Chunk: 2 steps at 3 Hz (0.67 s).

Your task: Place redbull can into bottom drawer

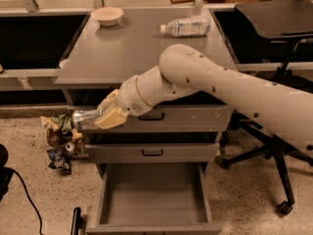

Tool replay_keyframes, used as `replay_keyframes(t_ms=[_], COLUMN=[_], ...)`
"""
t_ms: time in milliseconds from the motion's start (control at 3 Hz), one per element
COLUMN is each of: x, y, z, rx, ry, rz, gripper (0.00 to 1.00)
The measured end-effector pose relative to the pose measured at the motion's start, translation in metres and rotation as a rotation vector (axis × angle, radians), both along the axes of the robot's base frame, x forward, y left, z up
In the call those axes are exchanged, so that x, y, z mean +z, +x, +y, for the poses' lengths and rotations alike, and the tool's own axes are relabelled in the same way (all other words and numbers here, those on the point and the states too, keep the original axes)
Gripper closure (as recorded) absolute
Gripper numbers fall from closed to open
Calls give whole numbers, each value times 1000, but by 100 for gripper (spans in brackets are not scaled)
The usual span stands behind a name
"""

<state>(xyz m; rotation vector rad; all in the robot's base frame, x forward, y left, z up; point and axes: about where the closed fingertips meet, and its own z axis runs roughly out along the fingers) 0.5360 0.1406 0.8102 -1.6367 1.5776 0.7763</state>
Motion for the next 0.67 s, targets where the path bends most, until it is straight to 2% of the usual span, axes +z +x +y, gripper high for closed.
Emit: replay_keyframes(t_ms=[333,667], x=[-47,-105], y=[-19,-45], z=[-8,-32], rx=[-9,-63], ry=[14,76], rz=[50,94], gripper=[100,100])
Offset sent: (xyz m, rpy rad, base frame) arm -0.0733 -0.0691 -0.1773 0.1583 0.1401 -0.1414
